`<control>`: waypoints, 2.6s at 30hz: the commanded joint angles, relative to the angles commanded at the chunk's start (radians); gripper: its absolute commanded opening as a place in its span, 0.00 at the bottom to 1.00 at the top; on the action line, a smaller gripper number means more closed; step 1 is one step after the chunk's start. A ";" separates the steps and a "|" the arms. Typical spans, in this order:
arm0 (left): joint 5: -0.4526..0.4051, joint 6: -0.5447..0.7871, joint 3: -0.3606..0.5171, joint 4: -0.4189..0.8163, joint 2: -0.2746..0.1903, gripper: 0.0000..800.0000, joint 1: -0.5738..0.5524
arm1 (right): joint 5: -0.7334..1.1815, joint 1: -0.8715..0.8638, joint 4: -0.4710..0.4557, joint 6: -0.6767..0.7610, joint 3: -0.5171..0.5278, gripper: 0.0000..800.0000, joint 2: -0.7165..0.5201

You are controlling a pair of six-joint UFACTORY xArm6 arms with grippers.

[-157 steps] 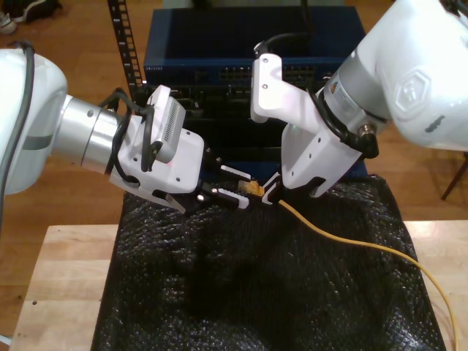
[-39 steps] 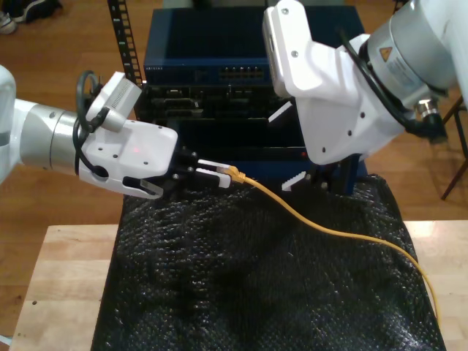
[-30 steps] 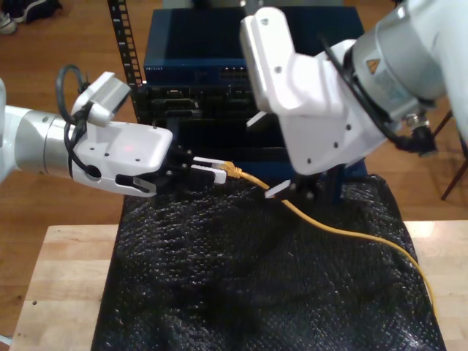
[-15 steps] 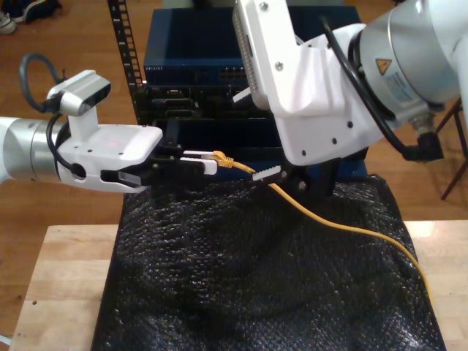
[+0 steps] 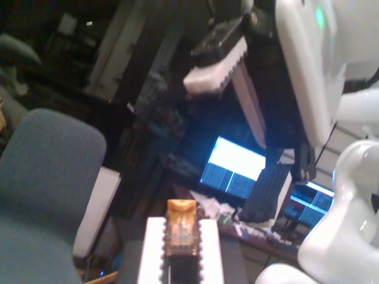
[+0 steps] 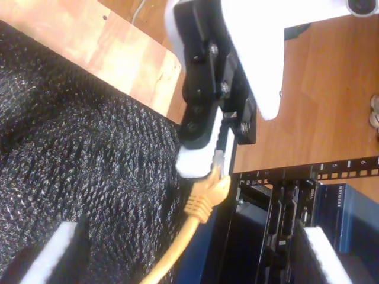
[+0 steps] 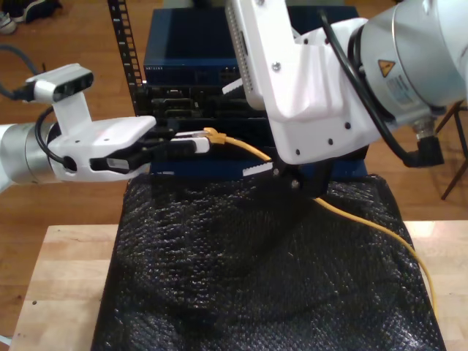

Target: Grab the cable and plug it in

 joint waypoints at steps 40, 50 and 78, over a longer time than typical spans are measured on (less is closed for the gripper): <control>0.193 -0.058 0.018 -0.068 0.071 0.04 0.000 | -0.157 0.089 0.002 -0.060 0.034 0.69 0.000; 0.232 -0.060 0.020 -0.068 0.080 0.04 0.000 | -0.157 0.089 0.002 -0.060 0.034 0.67 0.000; 0.276 -0.066 0.037 -0.089 0.094 0.04 -0.002 | -0.160 0.112 0.003 -0.060 0.037 0.48 -0.017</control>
